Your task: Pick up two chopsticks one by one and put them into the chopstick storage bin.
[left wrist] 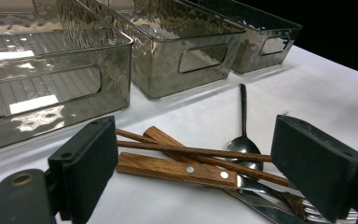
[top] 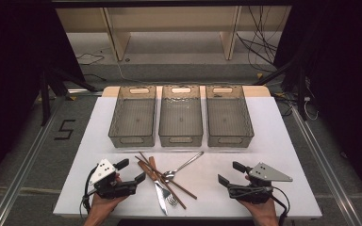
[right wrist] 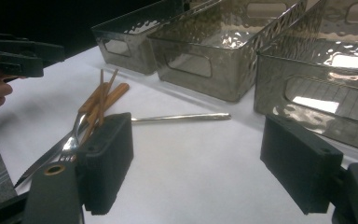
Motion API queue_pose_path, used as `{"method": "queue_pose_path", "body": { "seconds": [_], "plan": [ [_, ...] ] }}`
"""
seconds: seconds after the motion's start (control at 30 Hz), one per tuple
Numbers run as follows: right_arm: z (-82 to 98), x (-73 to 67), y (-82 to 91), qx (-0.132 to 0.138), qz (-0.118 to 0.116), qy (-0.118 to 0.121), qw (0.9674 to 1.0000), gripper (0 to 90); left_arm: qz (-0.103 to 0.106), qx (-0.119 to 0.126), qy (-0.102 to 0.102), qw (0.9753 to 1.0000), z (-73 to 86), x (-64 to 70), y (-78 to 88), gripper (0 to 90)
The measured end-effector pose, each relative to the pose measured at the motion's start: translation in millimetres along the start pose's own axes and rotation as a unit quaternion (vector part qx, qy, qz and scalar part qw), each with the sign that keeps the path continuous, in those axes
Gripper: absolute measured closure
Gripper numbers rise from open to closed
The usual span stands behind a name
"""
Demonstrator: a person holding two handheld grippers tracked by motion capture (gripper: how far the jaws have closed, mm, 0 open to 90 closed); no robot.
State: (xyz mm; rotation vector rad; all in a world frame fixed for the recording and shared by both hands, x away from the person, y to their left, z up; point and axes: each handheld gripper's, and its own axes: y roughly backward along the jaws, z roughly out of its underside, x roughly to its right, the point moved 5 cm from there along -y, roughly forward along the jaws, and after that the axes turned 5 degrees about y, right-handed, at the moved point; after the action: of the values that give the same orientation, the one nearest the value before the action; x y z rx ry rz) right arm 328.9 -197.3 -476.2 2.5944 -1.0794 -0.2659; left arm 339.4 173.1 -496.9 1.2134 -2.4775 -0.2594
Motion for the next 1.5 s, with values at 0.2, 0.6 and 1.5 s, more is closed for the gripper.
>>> {"method": "queue_pose_path", "body": {
  "seconds": [0.2,0.6,1.5],
  "plan": [
    [-2.9,-3.3,-3.1,-0.013,-0.001,0.004,0.9999,26.7,-0.001,0.0,-0.001,1.0,0.1,0.0,-0.2,14.5],
    [-20.4,-25.3,-27.9,-0.082,-0.028,0.033,0.9957,31.9,-0.006,0.0,-0.003,1.0,0.2,-0.4,-0.4,14.5],
    [-19.0,-88.3,-116.4,-0.291,-0.102,0.115,0.9442,62.7,-0.022,0.004,-0.009,0.9997,-0.3,-3.6,2.7,14.5]
  ]
}}
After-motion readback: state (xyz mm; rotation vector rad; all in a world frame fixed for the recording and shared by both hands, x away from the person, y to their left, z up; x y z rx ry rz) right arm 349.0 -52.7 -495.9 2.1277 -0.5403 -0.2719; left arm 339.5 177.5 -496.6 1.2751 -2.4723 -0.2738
